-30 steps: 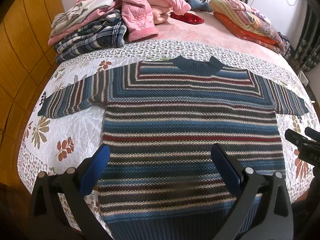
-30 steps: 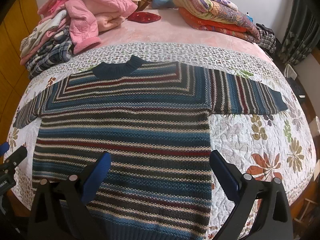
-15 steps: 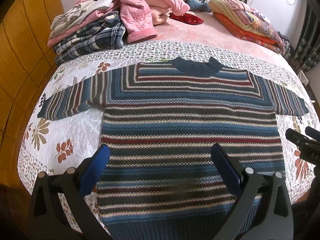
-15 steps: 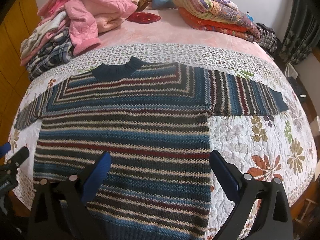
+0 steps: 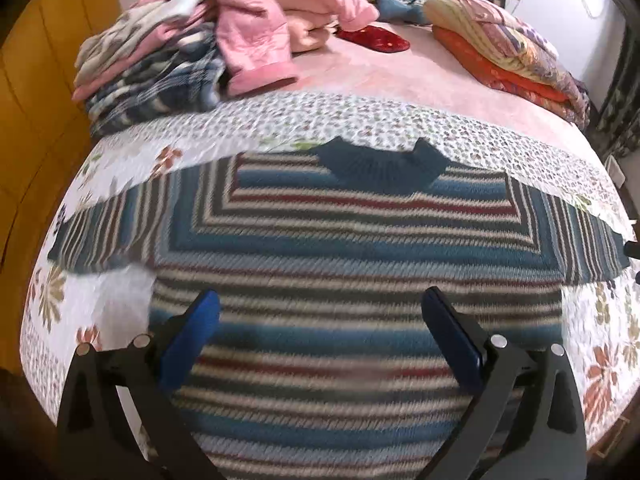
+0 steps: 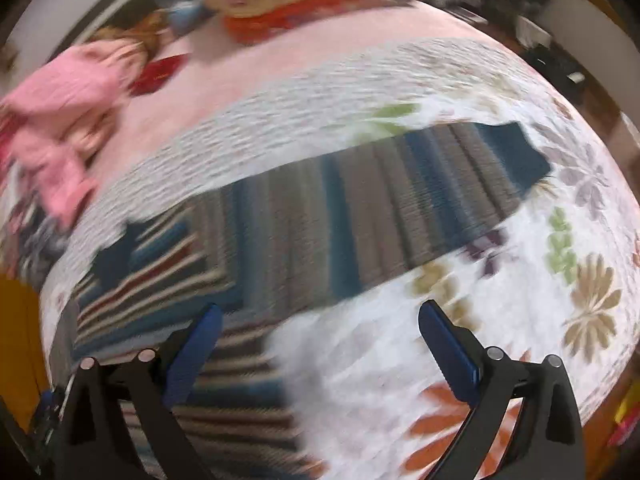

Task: Fold small clothes
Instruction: 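Grasp the sleeve cuff with the right gripper and fold it across the sweater body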

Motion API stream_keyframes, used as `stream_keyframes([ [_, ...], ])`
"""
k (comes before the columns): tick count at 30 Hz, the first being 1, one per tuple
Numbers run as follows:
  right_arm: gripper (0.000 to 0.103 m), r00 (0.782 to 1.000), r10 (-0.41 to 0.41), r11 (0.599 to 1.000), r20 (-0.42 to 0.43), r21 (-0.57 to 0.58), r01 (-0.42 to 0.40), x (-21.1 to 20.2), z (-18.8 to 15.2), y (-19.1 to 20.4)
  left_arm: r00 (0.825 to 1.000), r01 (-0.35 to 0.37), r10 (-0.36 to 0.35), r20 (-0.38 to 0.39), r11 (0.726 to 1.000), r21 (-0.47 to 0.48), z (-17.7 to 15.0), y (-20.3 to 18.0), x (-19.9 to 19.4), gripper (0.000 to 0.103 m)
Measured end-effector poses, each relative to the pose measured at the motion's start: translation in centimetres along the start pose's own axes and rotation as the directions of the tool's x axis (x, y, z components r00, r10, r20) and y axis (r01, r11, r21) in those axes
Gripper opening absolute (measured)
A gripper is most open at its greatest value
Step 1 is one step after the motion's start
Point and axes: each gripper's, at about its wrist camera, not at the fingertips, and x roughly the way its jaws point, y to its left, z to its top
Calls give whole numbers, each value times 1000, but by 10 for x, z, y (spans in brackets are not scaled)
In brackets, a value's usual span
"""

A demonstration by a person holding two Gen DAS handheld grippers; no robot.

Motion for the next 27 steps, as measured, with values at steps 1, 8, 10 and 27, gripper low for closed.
stream_keyframes([
  [1,99,1000,-26,1000,-16,13,26,11,13,-20,1000,3,-3,3,1000,2,4,-6,5,100],
  [8,99,991,-47,978,-129,197,72,69,60,-131,999,45,-45,-7,997,63,28,-53,48,100],
  [10,97,989,-26,973,-147,225,59,83,67,-152,998,60,-58,-15,995,81,30,-63,58,100],
  [27,17,999,19,961,-46,275,-5,98,94,-185,999,9,-8,-40,1000,29,45,-41,93,100],
])
